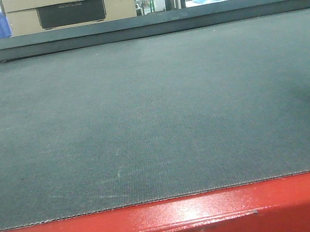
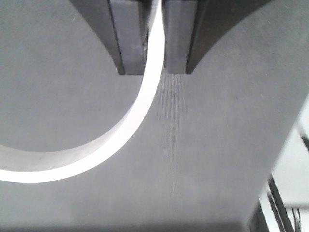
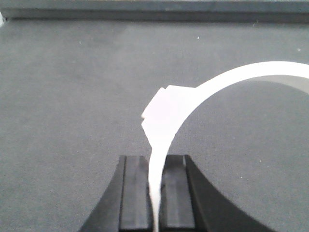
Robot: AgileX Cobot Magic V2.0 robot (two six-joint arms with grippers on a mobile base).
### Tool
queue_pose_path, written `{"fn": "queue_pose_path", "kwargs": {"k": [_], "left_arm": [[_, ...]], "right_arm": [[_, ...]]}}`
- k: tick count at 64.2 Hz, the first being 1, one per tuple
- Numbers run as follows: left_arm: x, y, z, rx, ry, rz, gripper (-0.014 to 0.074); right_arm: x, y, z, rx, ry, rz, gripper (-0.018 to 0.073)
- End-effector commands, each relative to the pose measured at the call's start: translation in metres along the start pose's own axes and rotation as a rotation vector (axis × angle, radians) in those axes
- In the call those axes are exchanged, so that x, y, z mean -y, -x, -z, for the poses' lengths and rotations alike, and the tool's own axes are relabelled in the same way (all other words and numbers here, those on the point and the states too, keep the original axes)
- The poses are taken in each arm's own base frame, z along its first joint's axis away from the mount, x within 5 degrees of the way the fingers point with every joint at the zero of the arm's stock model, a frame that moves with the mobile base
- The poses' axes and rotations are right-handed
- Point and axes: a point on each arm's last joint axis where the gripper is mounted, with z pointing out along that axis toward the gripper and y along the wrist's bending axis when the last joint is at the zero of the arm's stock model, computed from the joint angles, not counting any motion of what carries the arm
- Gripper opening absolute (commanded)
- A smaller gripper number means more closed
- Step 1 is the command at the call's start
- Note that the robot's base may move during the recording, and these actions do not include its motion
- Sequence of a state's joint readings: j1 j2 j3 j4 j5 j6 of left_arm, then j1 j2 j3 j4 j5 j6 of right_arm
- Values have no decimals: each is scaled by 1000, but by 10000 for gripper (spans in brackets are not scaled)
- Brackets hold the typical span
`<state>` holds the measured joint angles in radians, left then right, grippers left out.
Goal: Grab PVC pipe and place in blue bin
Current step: 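Lift the white curved pipe off the mat with both grippers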
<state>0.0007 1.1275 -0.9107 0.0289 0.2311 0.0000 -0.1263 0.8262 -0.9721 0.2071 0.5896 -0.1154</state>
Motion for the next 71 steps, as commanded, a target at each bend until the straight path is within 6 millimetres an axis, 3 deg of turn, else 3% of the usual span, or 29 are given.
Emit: {"fn": "queue_pose_path", "kwargs": {"k": [1, 11, 22, 40, 52, 62, 71], "left_arm": [[1, 9, 25, 55, -4, -2, -111], [0, 13, 66, 114, -1, -1, -111], [0, 4, 105, 205, 2, 0, -111], [0, -26, 154, 326, 12, -3, -111], [-2, -39, 172, 373, 34, 3, -111], [-3, -51, 172, 359, 55, 9, -111], [-4, -56, 169, 336, 72, 13, -111]], "right_arm": [[0, -6, 14, 84, -8, 14, -168], [-2, -23, 37, 141, -8, 19, -168], [-4, -30, 56, 175, 2, 20, -168], [-8, -38, 58, 94, 39, -10, -168], [-7, -36, 58, 117, 32, 22, -168], [-5, -32, 57, 209, 13, 35, -168], [-3, -39, 56, 253, 0, 45, -168]]}}
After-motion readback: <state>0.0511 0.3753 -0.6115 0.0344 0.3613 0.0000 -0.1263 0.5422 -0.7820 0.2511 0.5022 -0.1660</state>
